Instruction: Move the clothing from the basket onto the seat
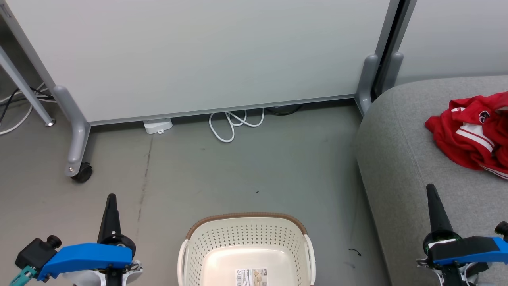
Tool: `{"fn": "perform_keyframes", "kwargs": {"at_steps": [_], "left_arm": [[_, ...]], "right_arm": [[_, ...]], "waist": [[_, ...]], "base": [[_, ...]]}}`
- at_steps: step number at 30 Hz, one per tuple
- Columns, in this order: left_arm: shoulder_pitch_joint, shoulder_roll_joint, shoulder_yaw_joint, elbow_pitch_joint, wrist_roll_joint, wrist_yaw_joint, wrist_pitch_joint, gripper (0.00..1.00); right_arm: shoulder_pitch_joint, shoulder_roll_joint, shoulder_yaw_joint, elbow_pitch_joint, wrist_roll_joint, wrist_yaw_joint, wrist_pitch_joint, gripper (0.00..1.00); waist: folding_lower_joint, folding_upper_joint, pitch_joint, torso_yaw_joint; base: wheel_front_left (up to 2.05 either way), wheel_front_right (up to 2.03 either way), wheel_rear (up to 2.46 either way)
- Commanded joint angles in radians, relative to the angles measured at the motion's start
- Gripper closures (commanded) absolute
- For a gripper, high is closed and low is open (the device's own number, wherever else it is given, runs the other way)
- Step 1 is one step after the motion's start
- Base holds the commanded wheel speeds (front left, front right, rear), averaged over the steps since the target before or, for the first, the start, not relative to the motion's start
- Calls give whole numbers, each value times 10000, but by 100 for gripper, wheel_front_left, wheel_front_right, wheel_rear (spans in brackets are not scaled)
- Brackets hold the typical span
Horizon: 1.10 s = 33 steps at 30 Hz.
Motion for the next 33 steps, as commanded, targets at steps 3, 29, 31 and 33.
{"fn": "perform_keyframes", "kwargs": {"at_steps": [3,29,31,33], "left_arm": [[-275,16,94,-121,-488,-68,130,100],[-381,11,303,-91,-3078,-137,780,100],[-394,10,316,-89,-3255,-144,832,100],[-403,10,331,-87,-3428,-145,864,100]], "right_arm": [[-266,-60,8,-38,533,5,130,100],[-352,-70,23,151,3203,6,788,100],[-353,-71,24,166,3391,6,832,100],[-364,-71,24,176,3559,6,874,100]], "waist": [[-1,0,-14,-7],[-1,0,-125,-68],[-1,0,-134,-73],[-1,0,-142,-78]], "base": [[0,0,0],[0,0,0],[0,0,0],[0,0,0]]}}
